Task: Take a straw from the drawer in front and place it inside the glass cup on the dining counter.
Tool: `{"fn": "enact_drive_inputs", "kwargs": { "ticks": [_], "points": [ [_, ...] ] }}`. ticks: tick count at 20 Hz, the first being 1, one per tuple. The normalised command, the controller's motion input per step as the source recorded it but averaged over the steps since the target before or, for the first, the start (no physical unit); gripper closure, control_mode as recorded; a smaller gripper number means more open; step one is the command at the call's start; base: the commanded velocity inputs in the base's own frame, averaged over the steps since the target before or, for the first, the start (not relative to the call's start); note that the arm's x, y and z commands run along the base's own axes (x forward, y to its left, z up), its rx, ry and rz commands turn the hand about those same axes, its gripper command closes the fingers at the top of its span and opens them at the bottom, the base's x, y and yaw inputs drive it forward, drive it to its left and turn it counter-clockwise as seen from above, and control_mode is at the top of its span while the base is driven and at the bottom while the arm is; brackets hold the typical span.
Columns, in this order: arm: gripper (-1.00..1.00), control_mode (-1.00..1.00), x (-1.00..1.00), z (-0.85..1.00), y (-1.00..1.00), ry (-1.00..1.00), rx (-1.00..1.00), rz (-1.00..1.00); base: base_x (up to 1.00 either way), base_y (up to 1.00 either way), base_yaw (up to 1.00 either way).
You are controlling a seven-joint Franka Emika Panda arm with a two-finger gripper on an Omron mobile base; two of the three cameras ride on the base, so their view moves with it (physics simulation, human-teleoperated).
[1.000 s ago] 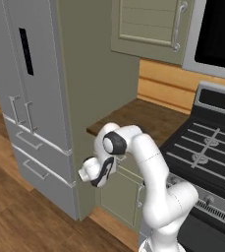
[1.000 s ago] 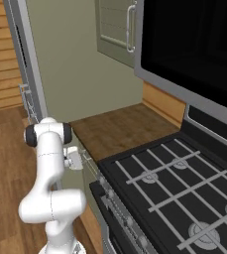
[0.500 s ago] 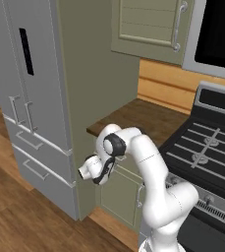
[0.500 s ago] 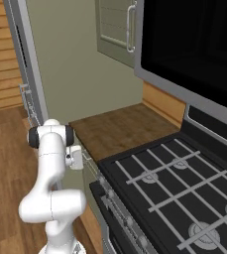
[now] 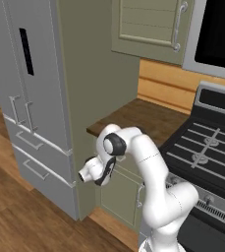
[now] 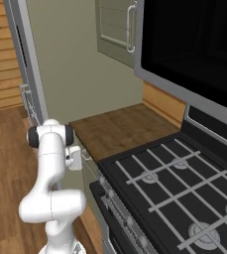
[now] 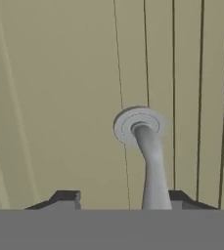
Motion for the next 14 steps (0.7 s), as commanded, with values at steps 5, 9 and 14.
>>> {"fn": "enact_drive_inputs", "kwargs": {
  "ticks": [5,9,14],
  "points": [
    [1.00,-1.00,-0.61,0.00,0.33,0.00,0.01,0.04,0.00,0.00,0.00],
    [1.00,-1.00,-0.81,0.00,0.75,0.00,0.03,0.04,0.00,0.00,0.00],
    [1.00,-1.00,-0.92,0.03,0.96,0.00,0.06,0.06,0.00,0.00,0.00]
  ]
}}
